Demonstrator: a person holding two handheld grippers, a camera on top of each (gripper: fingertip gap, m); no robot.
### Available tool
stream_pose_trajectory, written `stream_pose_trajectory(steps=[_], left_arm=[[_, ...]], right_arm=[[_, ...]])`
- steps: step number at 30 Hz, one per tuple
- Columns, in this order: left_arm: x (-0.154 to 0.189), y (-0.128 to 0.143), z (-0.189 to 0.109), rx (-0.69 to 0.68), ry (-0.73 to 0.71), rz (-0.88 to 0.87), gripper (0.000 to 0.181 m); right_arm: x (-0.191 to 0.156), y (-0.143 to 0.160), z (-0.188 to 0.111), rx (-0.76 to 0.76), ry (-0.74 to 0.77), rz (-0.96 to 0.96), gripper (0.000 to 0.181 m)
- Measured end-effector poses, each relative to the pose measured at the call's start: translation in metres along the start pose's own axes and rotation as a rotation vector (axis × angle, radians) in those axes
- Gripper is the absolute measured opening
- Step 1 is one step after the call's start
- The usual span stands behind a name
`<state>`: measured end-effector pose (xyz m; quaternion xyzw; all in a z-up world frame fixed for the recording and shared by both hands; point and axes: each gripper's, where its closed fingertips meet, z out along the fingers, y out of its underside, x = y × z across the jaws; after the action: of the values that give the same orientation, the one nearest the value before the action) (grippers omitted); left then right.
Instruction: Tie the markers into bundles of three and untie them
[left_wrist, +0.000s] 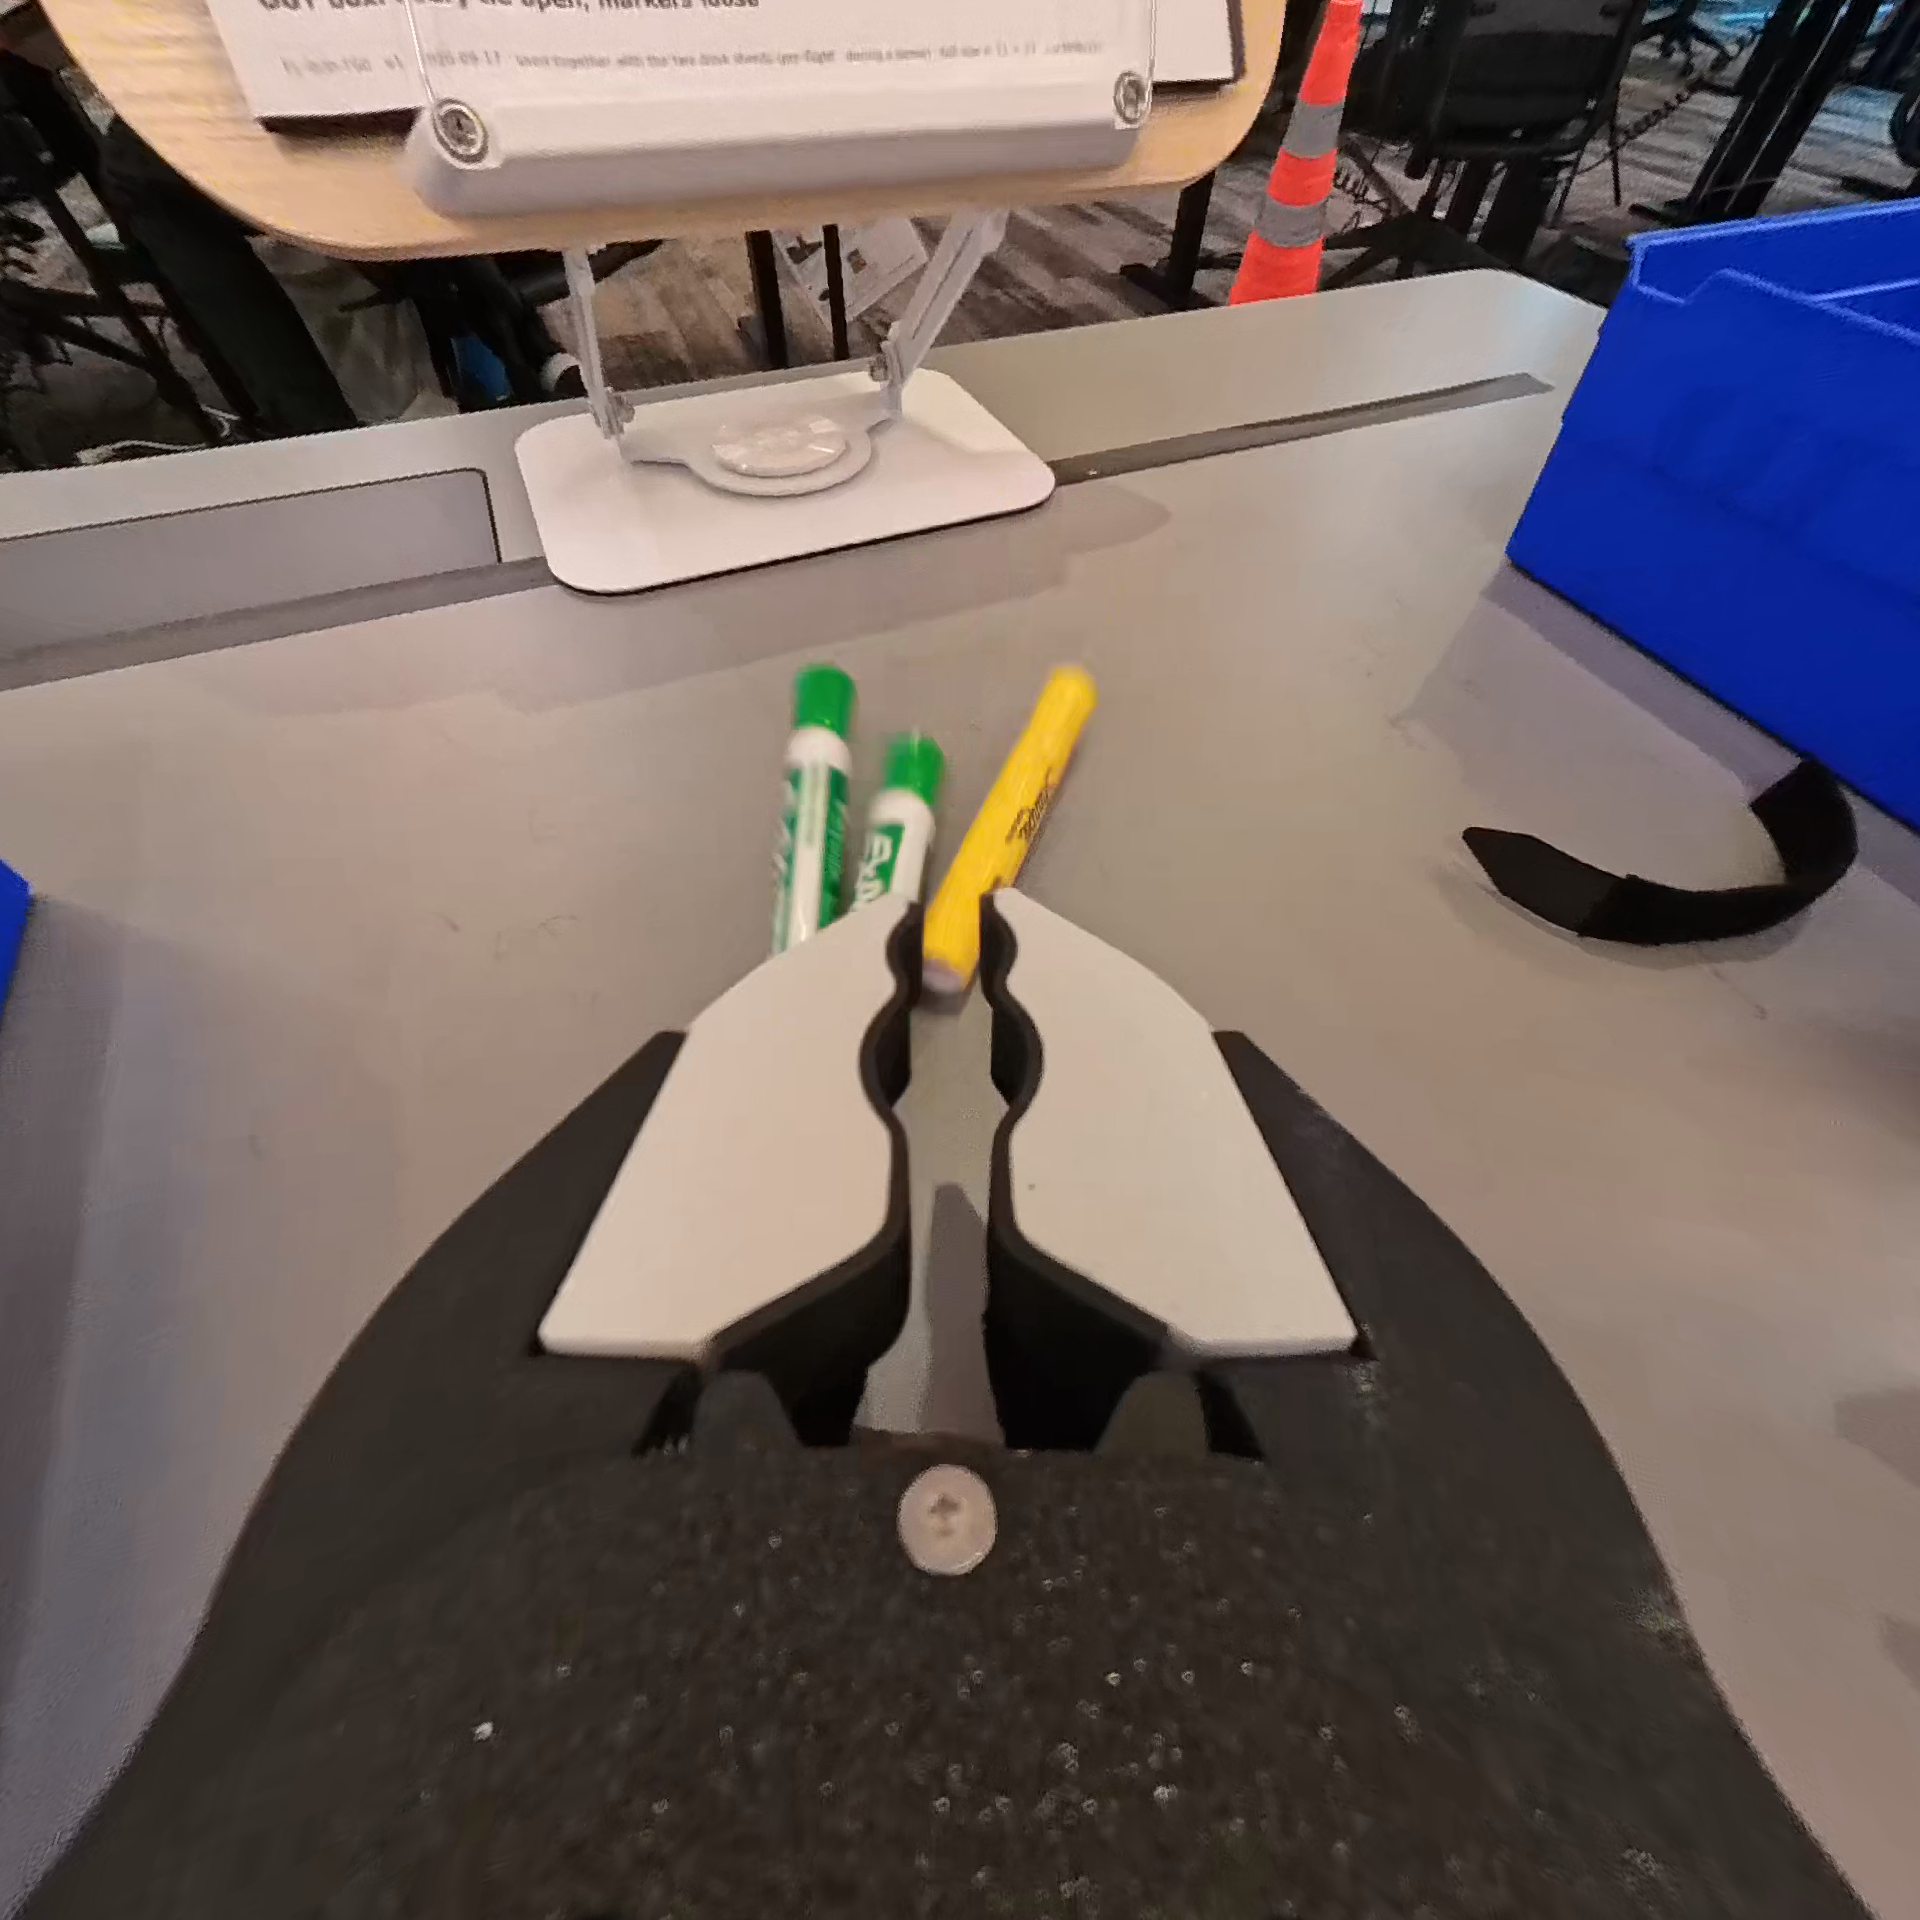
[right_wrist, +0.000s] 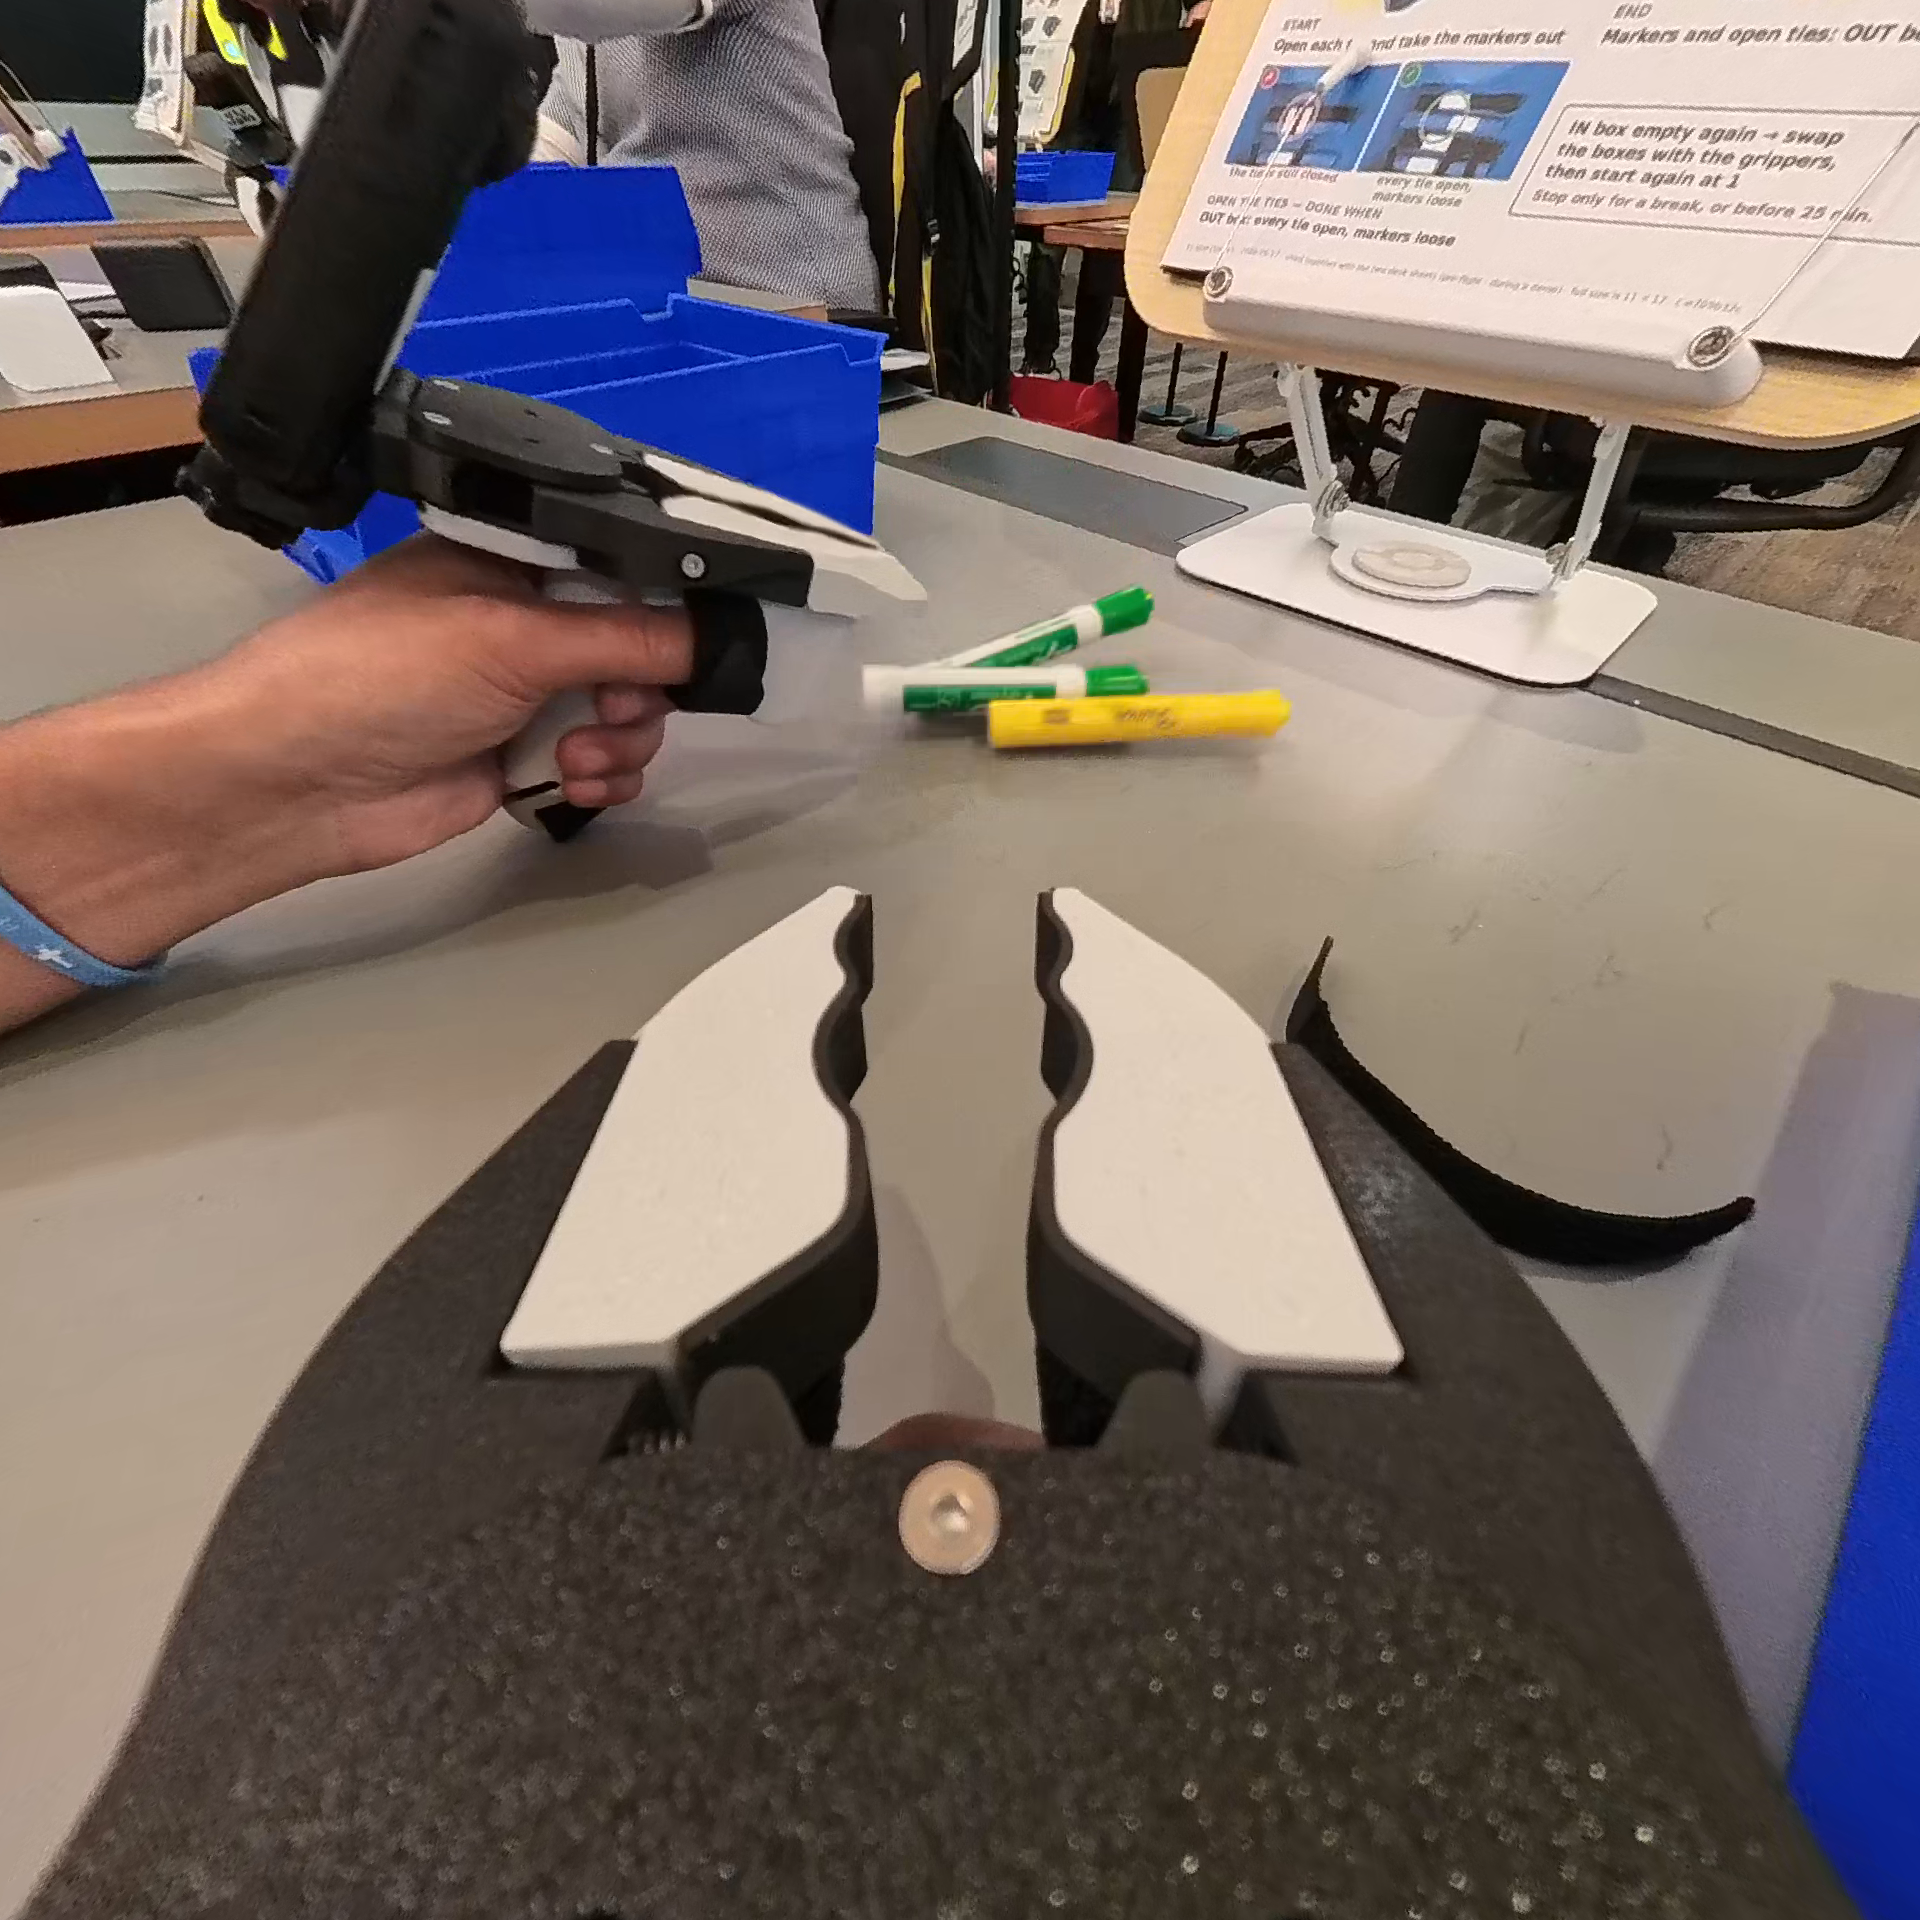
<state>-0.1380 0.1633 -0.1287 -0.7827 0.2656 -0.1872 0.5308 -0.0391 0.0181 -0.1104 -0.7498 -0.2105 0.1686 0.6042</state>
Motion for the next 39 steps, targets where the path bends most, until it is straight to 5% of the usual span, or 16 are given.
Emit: stream_pose_trajectory(steps=[7, 14, 21, 27, 30, 34, 39], left_arm=[[0.007, -0.002, -0.002, 0.014, 0.041, 0.006, 0.000], [-0.005, -0.009, -0.005, 0.001, 0.043, 0.049, 0.014], [-0.121, -0.076, 0.052, -0.389, -0.099, 0.219, 0.040], [-0.210, -0.112, 0.090, -0.602, -0.156, 0.232, 0.040], [-0.264, -0.098, 0.110, -0.752, -0.177, 0.252, 0.040], [-0.317, -0.045, 0.124, -1.045, -0.126, 0.223, 0.042], [-0.342, -0.018, 0.131, -1.124, -0.061, 0.199, 0.043]], right_arm=[[0.000, 0.000, 0.000, 0.001, 0.000, -0.001, 0.030], [0.000, 0.000, 0.000, 0.001, 0.000, 0.000, 0.029], [0.002, -0.003, -0.003, 0.014, -0.006, 0.021, 0.029], [0.003, -0.001, -0.003, 0.013, -0.023, 0.046, 0.030], [0.003, -0.002, -0.006, 0.026, -0.031, 0.058, 0.030], [0.001, -0.010, -0.009, 0.058, -0.051, 0.098, 0.030], [-0.002, -0.014, -0.006, 0.060, -0.060, 0.096, 0.030]])
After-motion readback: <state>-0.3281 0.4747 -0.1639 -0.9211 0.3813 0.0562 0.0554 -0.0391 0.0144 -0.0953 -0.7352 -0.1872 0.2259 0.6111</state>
